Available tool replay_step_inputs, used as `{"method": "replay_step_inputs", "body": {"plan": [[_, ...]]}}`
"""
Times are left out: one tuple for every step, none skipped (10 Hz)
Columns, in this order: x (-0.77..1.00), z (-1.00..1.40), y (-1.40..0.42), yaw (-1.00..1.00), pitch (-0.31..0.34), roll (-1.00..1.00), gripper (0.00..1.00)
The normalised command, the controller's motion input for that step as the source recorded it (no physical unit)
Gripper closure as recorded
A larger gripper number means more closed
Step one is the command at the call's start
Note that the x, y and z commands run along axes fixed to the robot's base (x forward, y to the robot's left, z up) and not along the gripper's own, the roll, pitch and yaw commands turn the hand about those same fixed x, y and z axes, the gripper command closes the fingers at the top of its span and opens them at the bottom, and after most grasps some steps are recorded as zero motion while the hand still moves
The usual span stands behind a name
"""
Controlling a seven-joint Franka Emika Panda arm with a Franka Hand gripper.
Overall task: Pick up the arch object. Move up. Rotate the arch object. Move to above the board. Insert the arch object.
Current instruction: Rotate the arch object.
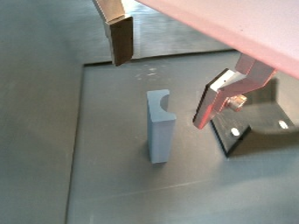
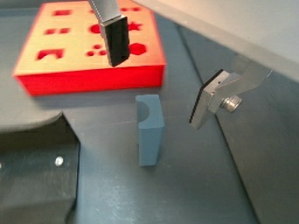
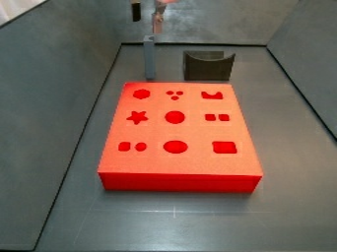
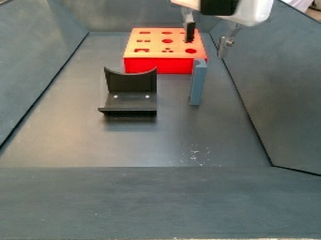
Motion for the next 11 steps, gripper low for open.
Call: {"method": "replay_step_inputs", "body": {"plan": [[0.03,-0.03,0.01,-1.0,0.006,-0.02,0.0],[0.03,-0.03,0.01,-1.0,0.006,-0.02,0.0],[0.03,-0.03,0.01,-1.0,0.007,-0.03,0.0],[0.03,-0.03,0.01,-1.0,0.009,-0.03,0.0],[0.03,-0.03,0.01,-1.0,0.01,-0.04,0.0],[0.03,-0.02,0.01,-1.0,0.012,-0.05,0.0],[0.03,-0.02,0.01,-0.76,0.013,-0.05,0.0],[0.03,-0.02,0.01,-0.52,0.013,-0.05,0.0],[0.03,-0.02,0.01,-0.34,0.012,-0.05,0.0],[0.0,-1.0,0.0,-0.19,0.012,-0.05,0.0],[0.01,-1.0,0.0,-0.13,0.001,-0.05,0.0]]}}
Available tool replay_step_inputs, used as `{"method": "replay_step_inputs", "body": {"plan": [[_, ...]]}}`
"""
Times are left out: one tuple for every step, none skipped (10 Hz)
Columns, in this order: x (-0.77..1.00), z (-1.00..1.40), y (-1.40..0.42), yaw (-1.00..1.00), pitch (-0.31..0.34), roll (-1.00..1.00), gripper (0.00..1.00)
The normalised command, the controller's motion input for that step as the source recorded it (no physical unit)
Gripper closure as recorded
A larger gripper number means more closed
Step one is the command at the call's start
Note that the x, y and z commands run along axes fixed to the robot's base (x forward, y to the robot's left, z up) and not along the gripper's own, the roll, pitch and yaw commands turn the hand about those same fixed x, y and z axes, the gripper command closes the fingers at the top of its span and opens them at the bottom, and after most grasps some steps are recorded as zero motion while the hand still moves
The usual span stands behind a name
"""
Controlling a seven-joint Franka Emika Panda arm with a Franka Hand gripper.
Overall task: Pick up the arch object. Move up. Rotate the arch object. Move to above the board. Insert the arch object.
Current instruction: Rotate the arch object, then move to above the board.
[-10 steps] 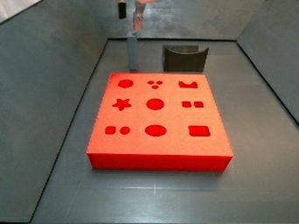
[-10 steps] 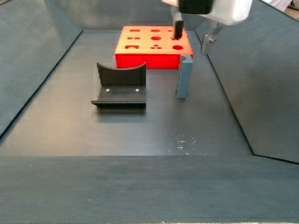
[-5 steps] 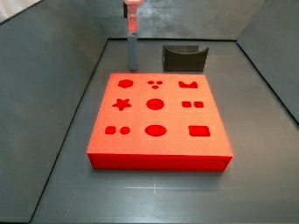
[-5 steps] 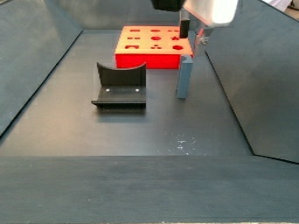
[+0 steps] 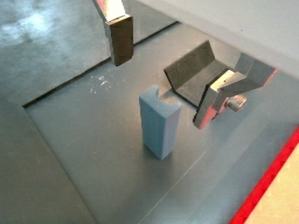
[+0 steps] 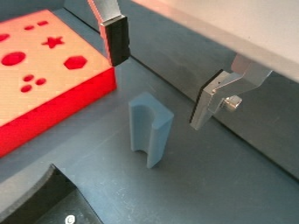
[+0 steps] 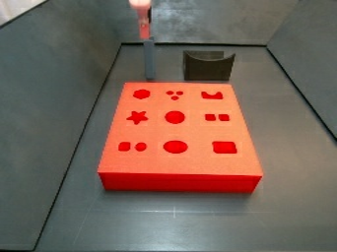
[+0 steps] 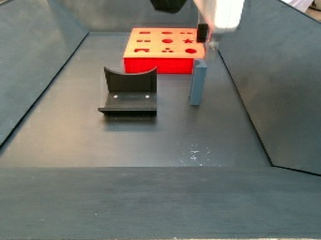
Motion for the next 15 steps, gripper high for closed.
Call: {"method": "replay_step_inputs", "body": {"plan": [[0.02,-1.0,0.0,-0.09,-0.022,-0.06,0.0],[0.02,-1.0,0.0,-0.07,-0.029,-0.06,0.0],[0.02,-0.86,0.01,-0.06,-0.038,-0.08,0.0],[0.03,-0.72,0.01,-0.05,-0.043,-0.09,0.0],[0.03,-0.57,0.01,-0.05,-0.043,-0.1,0.0],[0.03,-0.43,0.01,-0.04,-0.041,-0.11,0.0],[0.03,-0.26,0.01,-0.03,-0.039,-0.12,0.0],[0.0,0.0,0.0,-0.03,-0.036,-0.13,1.0],[0.07,1.0,0.11,0.11,0.144,-0.08,1.0],[0.06,1.0,0.11,0.1,0.157,-0.08,1.0],[0.06,1.0,0.11,0.08,0.159,-0.08,1.0],[0.06,1.0,0.1,0.05,0.143,-0.07,1.0],[0.06,1.0,0.09,0.03,0.121,-0.05,1.0],[0.06,1.0,0.09,0.01,0.106,-0.04,1.0],[0.05,1.0,0.09,0.0,0.098,-0.03,1.0]]}}
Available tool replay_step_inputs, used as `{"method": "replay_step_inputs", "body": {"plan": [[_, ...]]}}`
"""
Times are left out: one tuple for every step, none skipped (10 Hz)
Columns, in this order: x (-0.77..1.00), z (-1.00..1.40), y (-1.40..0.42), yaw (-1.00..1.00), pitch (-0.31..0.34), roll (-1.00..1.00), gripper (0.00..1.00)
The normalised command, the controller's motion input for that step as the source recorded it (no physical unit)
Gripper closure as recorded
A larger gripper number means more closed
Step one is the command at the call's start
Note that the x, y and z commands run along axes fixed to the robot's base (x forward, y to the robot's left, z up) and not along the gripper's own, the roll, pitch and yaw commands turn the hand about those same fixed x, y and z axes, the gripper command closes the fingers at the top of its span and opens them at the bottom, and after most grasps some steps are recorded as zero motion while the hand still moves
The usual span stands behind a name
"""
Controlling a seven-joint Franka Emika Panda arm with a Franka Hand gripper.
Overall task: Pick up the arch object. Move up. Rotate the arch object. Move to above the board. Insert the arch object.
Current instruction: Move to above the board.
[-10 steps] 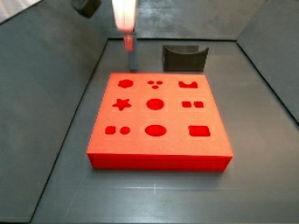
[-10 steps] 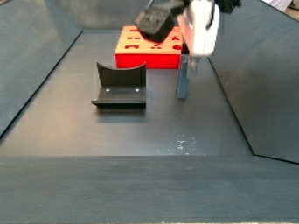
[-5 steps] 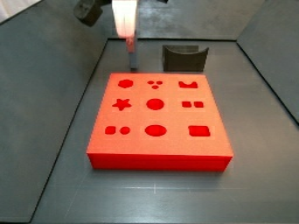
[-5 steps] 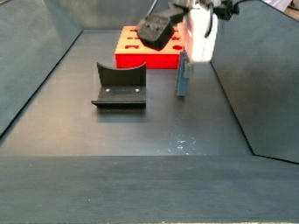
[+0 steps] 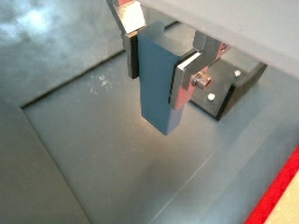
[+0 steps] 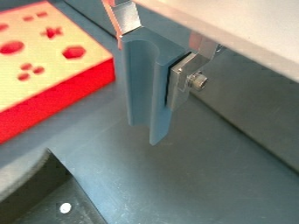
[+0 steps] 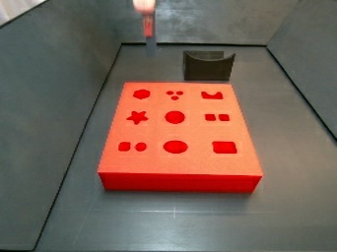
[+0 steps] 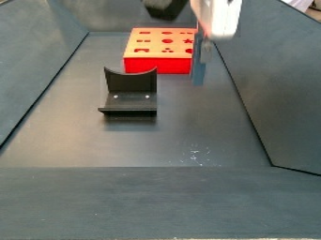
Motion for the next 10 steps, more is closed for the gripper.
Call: {"method": "replay_step_inputs", "body": {"plan": [[0.05,1.0,0.09,-0.01,0.096,-0.02,1.0],[0.05,1.0,0.09,-0.02,0.097,-0.01,1.0],[0.05,1.0,0.08,-0.03,0.098,0.0,1.0],[0.04,1.0,0.08,-0.03,0.098,0.01,1.0],[0.04,1.0,0.08,-0.03,0.095,0.01,1.0],[0.04,1.0,0.08,-0.03,0.093,0.01,1.0],[0.03,0.94,0.07,-0.03,0.088,0.01,1.0],[0.02,0.72,0.05,-0.02,0.091,0.01,1.0],[0.02,0.55,0.04,-0.02,0.094,0.01,1.0],[0.01,0.38,0.03,-0.02,0.096,0.01,1.0]]}}
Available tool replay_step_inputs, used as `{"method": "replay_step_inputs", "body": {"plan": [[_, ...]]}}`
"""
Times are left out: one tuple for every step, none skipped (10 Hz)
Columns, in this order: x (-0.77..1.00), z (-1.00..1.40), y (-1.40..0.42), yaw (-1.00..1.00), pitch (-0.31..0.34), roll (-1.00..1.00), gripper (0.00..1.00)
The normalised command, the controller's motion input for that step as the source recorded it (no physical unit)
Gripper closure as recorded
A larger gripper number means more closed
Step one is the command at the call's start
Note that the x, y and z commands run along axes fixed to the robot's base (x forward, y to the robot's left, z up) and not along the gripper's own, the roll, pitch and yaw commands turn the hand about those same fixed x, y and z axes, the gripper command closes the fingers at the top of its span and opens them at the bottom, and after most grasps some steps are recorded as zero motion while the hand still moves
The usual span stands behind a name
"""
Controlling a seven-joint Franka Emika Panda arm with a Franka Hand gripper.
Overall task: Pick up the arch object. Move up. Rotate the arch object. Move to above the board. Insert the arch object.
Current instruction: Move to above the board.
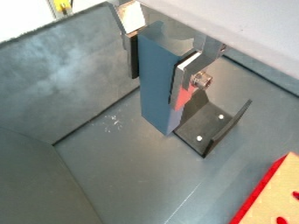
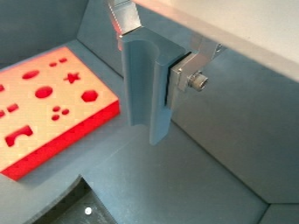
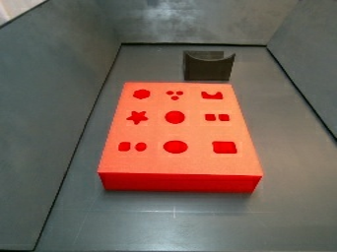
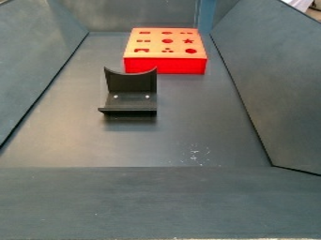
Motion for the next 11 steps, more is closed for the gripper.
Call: {"method": "replay_step_inputs", "body": {"plan": [[0.01,0.21,0.02,-0.02,0.092,0.01,1.0],[0.11,0.21,-1.0,1.0,0.024,0.01,1.0],[0.11,0.21,-1.0,1.0,0.025,0.01,1.0],[0.11,0.22,-1.0,1.0,0.029,0.02,1.0],[0.12,0.22,-1.0,1.0,0.031,0.01,1.0],[0.12,0.22,-1.0,1.0,0.035,0.02,1.0],[0.12,0.22,-1.0,1.0,0.039,0.02,1.0],[0.13,0.23,-1.0,1.0,0.046,0.01,1.0],[0.14,0.23,-1.0,1.0,0.051,0.02,1.0],[0.15,0.23,-1.0,1.0,0.064,0.02,1.0],[0.18,0.24,-1.0,1.0,0.078,0.02,1.0]]}}
